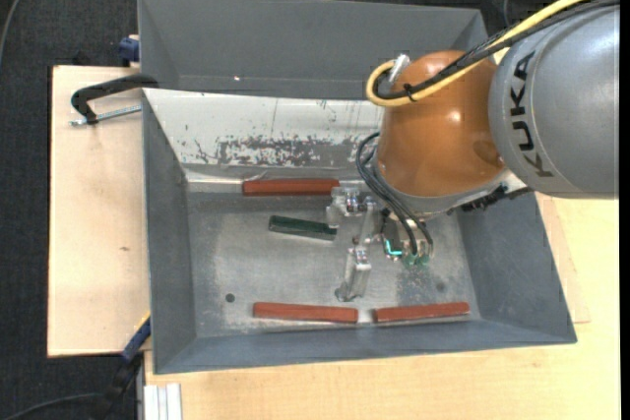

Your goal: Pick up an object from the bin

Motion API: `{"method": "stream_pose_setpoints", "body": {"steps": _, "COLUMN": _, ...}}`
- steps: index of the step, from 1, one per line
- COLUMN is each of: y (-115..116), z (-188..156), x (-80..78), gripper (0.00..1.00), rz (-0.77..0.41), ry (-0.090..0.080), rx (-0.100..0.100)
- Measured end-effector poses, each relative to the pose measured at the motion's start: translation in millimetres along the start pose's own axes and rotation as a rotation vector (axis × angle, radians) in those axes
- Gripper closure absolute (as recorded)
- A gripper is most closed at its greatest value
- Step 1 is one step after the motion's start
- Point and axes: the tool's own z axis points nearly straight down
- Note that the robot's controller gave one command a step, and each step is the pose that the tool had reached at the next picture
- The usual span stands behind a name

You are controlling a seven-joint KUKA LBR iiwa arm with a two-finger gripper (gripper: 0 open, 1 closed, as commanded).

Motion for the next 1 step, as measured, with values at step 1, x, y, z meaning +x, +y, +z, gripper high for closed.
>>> {"method": "stream_pose_setpoints", "body": {"steps": 1, "y": -38.3, "z": 72.4, "x": -40.3, "gripper": 0.0, "rz": 0.167, "ry": -0.004, "rx": 0.001}}
